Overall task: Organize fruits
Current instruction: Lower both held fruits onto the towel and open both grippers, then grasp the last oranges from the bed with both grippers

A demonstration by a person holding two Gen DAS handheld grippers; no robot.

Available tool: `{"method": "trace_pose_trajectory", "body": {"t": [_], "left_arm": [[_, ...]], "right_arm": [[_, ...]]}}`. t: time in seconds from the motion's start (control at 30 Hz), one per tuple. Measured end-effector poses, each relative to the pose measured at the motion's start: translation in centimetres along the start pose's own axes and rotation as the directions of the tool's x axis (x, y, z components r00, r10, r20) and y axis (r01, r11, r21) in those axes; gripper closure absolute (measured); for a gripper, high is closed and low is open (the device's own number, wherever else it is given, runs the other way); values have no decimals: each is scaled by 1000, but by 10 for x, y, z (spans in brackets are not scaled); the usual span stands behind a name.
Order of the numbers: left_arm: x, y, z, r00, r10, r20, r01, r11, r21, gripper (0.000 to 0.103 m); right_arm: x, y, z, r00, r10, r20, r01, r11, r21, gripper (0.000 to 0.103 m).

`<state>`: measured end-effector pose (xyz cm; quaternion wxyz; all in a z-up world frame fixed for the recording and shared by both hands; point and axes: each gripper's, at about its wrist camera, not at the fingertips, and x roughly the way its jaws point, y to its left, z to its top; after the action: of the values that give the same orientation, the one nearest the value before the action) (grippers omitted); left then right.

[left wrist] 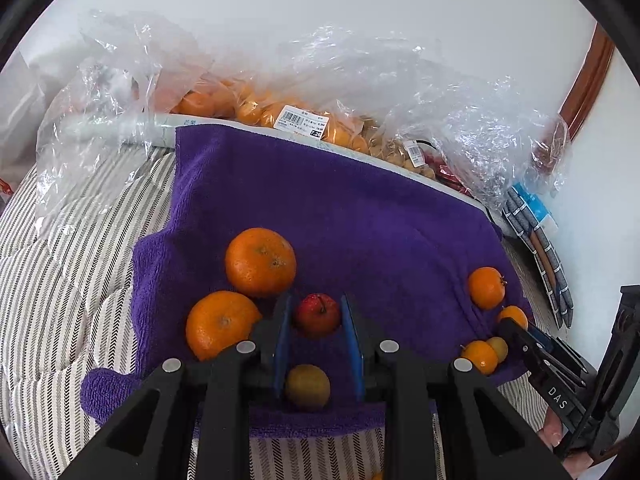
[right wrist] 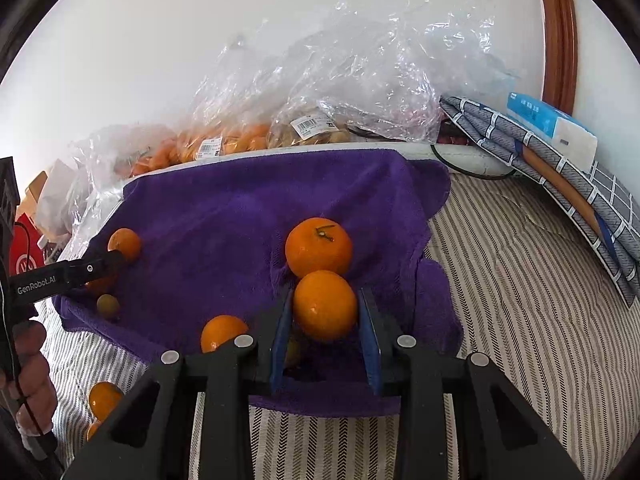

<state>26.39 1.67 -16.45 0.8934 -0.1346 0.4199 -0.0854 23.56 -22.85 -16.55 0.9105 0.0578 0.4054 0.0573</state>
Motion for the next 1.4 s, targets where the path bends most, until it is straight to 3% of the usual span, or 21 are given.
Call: {"method": "trace_pose_trajectory", "body": {"t": [0.23, 0.4, 0.57, 0.8, 0.93, 1.0, 1.07, 1.2, 1.4], "left_arm": [[0, -4, -3, 1000, 16, 6, -17, 999, 29, 79], [-19, 0, -3, 1000, 21, 16, -22, 999, 42, 72], [-58, 14, -14, 997, 55, 45, -57, 997, 60, 54], [-96, 41, -37, 991, 123, 47, -127, 988, 89, 54], [-99, 54, -48, 994, 110, 7, -111, 991, 72, 54], [-97, 54, -53, 995, 99, -8, -98, 992, 85, 54], [-93, 50, -58, 996, 89, -16, -86, 991, 102, 54], [-78, 30, -67, 998, 34, -57, -26, 989, 142, 54], [-62, -15, -81, 990, -98, -105, 118, 972, 204, 54]], "right_arm": [[-7, 3, -3, 1000, -16, 21, 16, 1000, 0, 69], [-39, 20, -15, 999, -21, 40, 21, 1000, -1, 59], [-77, 57, -44, 996, 90, 15, -89, 996, -21, 53], [-89, 115, -87, 976, 212, -54, -217, 972, -96, 53], [-71, 138, -101, 977, 190, -101, -203, 969, -139, 53], [-63, 142, -104, 981, 156, -117, -172, 974, -145, 67], [-65, 139, -103, 980, 163, -112, -178, 975, -131, 67], [-85, 119, -101, 981, 178, -72, -185, 978, -98, 67], [-113, 72, -101, 997, 79, -21, -80, 993, -89, 67]]}}
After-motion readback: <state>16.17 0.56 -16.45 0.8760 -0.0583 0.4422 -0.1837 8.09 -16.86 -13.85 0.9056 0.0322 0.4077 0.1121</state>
